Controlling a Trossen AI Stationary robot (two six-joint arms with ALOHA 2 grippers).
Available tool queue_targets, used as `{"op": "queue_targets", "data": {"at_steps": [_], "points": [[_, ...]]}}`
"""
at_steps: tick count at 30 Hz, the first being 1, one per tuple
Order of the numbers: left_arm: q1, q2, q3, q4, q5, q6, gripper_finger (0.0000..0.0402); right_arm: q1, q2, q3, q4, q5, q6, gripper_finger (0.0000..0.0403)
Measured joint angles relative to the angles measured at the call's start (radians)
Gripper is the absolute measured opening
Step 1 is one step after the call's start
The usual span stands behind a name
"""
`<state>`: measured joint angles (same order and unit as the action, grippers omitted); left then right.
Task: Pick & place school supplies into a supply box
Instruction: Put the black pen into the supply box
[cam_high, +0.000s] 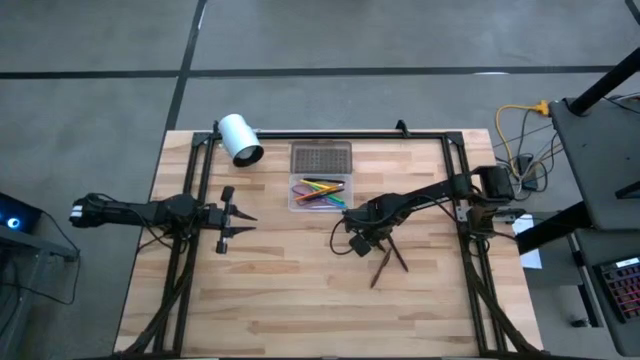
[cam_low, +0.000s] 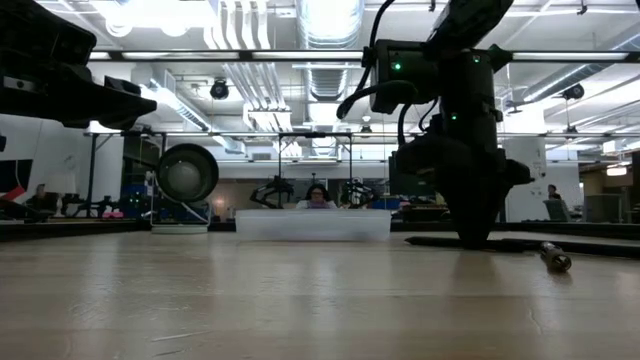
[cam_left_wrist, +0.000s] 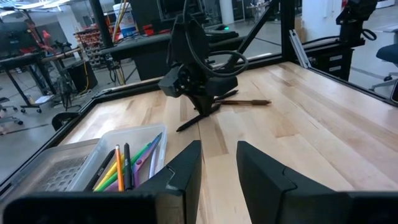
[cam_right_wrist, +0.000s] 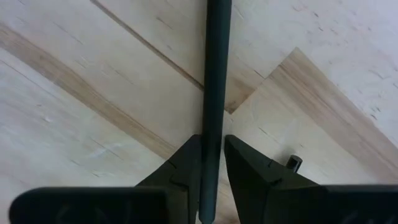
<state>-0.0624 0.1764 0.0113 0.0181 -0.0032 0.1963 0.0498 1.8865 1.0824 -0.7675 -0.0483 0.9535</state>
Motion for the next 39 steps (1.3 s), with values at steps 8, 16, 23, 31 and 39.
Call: {"op": "queue_targets", "data": {"at_steps": [8,16,23,31,39], "points": [[0.0,0.002,0.0,0.0,0.0,0.0,0.0086,0.004,-0.04,0.005,0.002,0.01,0.016,0.0068],[0.0,0.001,0.0,0.0,0.0,0.0,0.0086,0.013,-0.041,0.005,0.006,0.056,0.0,0.0068],[0.0,0.001,0.0,0.0,0.0,0.0,0.0086,0.025,-0.039,0.004,0.016,0.074,-0.061,0.0068],[0.0,0.001,0.0,0.0,0.0,0.0,0.0086,0.029,-0.04,-0.004,0.023,0.078,-0.093,0.0062],[0.0,0.001,0.0,0.0,0.0,0.0,0.0086,0.029,-0.041,0.003,0.017,0.071,-0.133,0.0019]]}}
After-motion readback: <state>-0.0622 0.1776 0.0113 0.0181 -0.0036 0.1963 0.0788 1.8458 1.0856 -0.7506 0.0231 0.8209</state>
